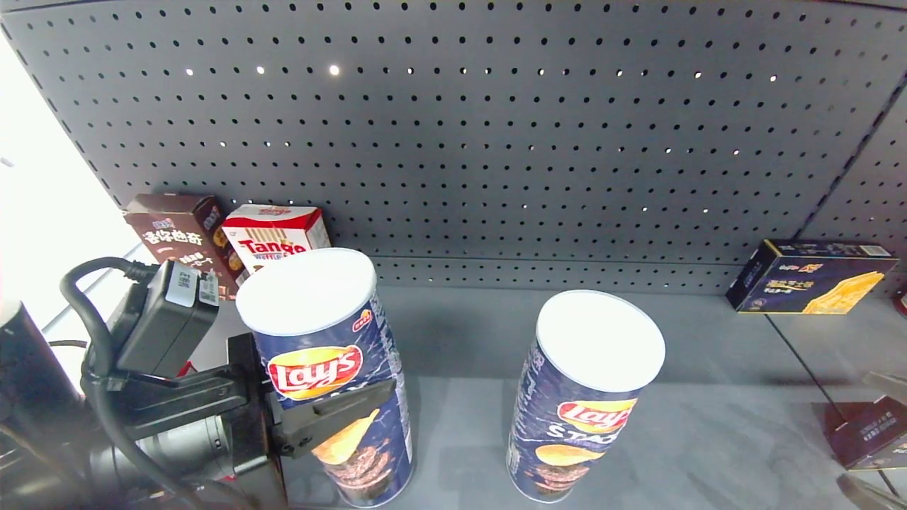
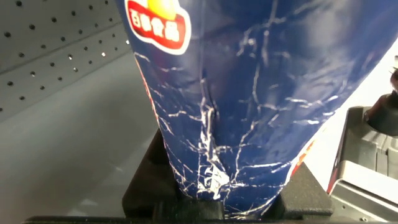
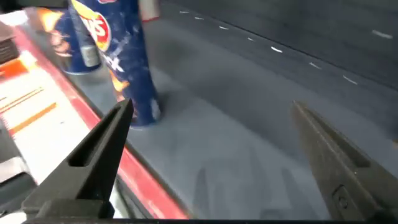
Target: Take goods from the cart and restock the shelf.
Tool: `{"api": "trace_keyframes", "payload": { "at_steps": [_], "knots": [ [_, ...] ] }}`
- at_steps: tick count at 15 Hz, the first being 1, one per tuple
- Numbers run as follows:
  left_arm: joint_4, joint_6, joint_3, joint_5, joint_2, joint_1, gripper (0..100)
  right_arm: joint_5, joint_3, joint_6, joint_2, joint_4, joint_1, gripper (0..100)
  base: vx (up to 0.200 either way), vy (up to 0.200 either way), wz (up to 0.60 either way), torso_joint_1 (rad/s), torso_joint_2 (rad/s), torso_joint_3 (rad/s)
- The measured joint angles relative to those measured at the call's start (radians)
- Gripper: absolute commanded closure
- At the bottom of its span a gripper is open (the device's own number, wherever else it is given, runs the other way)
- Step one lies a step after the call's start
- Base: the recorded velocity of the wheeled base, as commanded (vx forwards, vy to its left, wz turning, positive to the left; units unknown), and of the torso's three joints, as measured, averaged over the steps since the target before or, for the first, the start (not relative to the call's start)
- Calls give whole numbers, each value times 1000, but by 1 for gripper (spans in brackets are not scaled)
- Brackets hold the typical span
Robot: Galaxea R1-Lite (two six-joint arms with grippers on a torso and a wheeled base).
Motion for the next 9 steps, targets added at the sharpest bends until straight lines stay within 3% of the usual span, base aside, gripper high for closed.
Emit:
{"api": "trace_keyframes", "payload": {
  "at_steps": [5,9],
  "knots": [
    [0,3,-11,-2,-18,-2,100,-111,16,14,-432,527,-101,0,0,0,0,0,0,0],
    [16,1,-87,-1,-32,-16,100,-179,126,-6,-552,452,-126,0,0,0,0,0,0,0]
  ]
}}
